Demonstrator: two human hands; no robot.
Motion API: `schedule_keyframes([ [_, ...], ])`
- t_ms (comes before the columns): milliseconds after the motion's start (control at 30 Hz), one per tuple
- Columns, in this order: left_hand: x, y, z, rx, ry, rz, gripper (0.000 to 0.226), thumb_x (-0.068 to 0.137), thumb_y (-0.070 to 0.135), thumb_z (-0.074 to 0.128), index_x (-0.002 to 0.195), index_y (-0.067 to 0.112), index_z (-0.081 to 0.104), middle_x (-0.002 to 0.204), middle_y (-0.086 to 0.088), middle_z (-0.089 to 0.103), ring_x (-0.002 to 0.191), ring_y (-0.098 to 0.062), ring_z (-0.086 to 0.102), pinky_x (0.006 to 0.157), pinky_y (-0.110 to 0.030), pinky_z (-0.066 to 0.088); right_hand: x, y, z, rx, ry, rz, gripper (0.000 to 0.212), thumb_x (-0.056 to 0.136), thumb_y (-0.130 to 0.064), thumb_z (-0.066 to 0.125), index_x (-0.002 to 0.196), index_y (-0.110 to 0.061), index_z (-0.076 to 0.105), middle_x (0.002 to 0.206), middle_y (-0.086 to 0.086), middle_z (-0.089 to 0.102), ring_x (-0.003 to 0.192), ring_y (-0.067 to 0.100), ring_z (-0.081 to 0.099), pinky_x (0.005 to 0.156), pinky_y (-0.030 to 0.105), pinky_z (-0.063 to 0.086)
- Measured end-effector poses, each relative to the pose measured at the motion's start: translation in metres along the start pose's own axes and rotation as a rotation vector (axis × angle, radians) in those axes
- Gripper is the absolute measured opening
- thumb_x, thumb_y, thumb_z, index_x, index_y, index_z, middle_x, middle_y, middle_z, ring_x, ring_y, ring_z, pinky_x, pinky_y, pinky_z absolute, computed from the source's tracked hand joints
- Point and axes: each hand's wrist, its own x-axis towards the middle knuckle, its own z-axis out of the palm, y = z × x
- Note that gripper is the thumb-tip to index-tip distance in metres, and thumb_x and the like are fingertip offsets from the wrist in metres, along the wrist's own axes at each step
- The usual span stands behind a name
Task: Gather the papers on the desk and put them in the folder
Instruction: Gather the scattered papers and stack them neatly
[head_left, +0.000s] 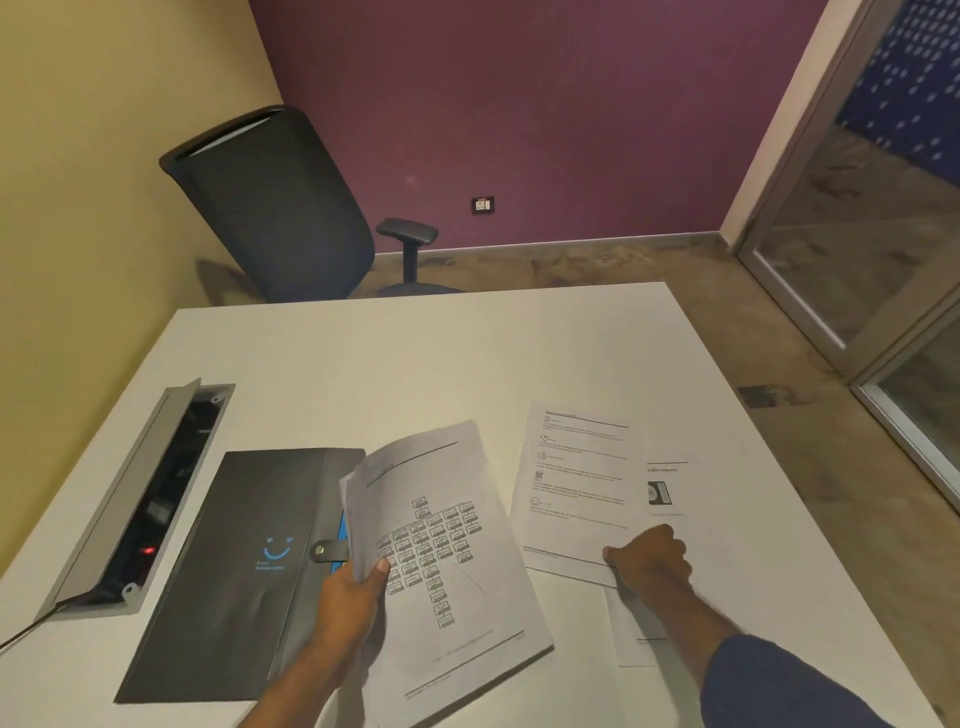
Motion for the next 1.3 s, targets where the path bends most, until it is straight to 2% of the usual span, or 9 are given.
schedule_keyframes([
  [200, -0.004, -0.001, -0.003, 0.02, -0.002, -0.032, 0.025, 0.096, 0.022, 0.061, 0.113, 0.005, 0.067, 0.082, -0.001, 0.076, 0.074, -0.019, 0.071, 0.053, -0.023, 0.049, 0.016, 0.004, 0.016, 0.065, -0.001, 0.096, 0.055, 0.071, -0.031, 0.081, 0.104, -0.009, 0.044, 0.111, 0.013, 0.062, 0.103, 0.034, 0.061, 0.089, 0.042, 0.051],
  [367, -0.013, -0.002, -0.002, 0.039, 0.016, -0.036, 0.024, 0.097, 0.02, 0.06, 0.115, 0.006, 0.065, 0.08, 0.001, 0.074, 0.07, -0.015, 0.069, 0.052, -0.022, 0.047, 0.016, 0.018, 0.009, 0.013, -0.107, -0.091, 0.005, 0.084, -0.012, 0.057, 0.081, -0.009, 0.059, 0.079, 0.008, 0.061, 0.094, 0.03, 0.068, 0.06, 0.025, 0.045],
  [433, -0.018, 0.0, -0.001, 0.036, 0.009, -0.034, 0.025, 0.097, 0.019, 0.059, 0.117, 0.005, 0.065, 0.081, 0.0, 0.073, 0.071, -0.016, 0.069, 0.053, -0.023, 0.047, 0.016, 0.024, 0.003, -0.114, -0.106, -0.126, 0.015, 0.088, -0.014, 0.055, 0.076, -0.008, 0.062, 0.079, 0.006, 0.063, 0.101, 0.028, 0.068, 0.061, 0.023, 0.046],
  [533, -0.02, 0.004, 0.001, 0.058, 0.007, -0.034, 0.029, 0.097, 0.021, 0.06, 0.119, 0.003, 0.064, 0.085, -0.001, 0.072, 0.075, -0.016, 0.067, 0.055, -0.024, 0.046, 0.016, 0.039, -0.008, -0.132, -0.052, -0.172, 0.018, 0.091, -0.018, 0.05, 0.093, -0.007, 0.065, 0.104, 0.013, 0.069, 0.102, 0.031, 0.065, 0.073, 0.028, 0.047],
  [800, -0.022, 0.008, 0.015, 0.11, 0.021, -0.006, 0.032, 0.096, 0.024, 0.061, 0.12, 0.003, 0.064, 0.087, -0.003, 0.07, 0.08, -0.023, 0.065, 0.069, -0.035, 0.051, 0.032, 0.11, -0.044, -0.293, 0.119, -0.066, 0.024, 0.083, -0.024, 0.057, 0.105, -0.015, 0.059, 0.107, 0.009, 0.046, 0.106, 0.03, 0.049, 0.079, 0.037, 0.047],
  [900, -0.027, 0.008, 0.026, 0.139, -0.004, -0.013, 0.033, 0.097, 0.027, 0.059, 0.121, 0.005, 0.062, 0.098, -0.012, 0.068, 0.088, -0.031, 0.062, 0.088, -0.053, 0.05, 0.035, 0.119, -0.044, -0.162, 0.161, -0.029, 0.052, 0.08, -0.045, 0.066, 0.116, -0.01, 0.051, 0.119, 0.013, 0.05, 0.113, 0.035, 0.049, 0.086, 0.044, 0.048],
  [1067, -0.033, 0.009, 0.035, 0.143, -0.027, -0.007, 0.031, 0.097, 0.029, 0.058, 0.118, 0.006, 0.059, 0.099, -0.01, 0.065, 0.089, -0.031, 0.061, 0.086, -0.052, 0.047, 0.031, 0.114, -0.042, -0.12, 0.123, 0.083, 0.087, 0.059, -0.059, 0.081, 0.121, -0.01, 0.043, 0.124, 0.013, 0.052, 0.118, 0.035, 0.049, 0.088, 0.046, 0.045],
  [1167, -0.035, 0.011, 0.038, 0.157, -0.017, -0.015, 0.026, 0.096, 0.03, 0.059, 0.112, 0.01, 0.056, 0.1, -0.01, 0.062, 0.092, -0.032, 0.058, 0.092, -0.056, 0.046, 0.033, 0.11, -0.042, -0.081, 0.085, 0.13, 0.082, 0.058, -0.054, 0.083, 0.117, -0.01, 0.046, 0.11, 0.012, 0.063, 0.104, 0.034, 0.058, 0.088, 0.043, 0.042],
  [1300, -0.034, 0.011, 0.036, 0.158, -0.008, -0.007, 0.025, 0.097, 0.031, 0.057, 0.111, 0.011, 0.057, 0.098, -0.009, 0.065, 0.091, -0.032, 0.06, 0.088, -0.053, 0.048, 0.036, 0.108, -0.038, -0.092, 0.053, 0.063, 0.044, 0.075, -0.037, 0.074, 0.107, -0.012, 0.059, 0.098, 0.007, 0.069, 0.084, 0.029, 0.057, 0.083, 0.037, 0.039],
])
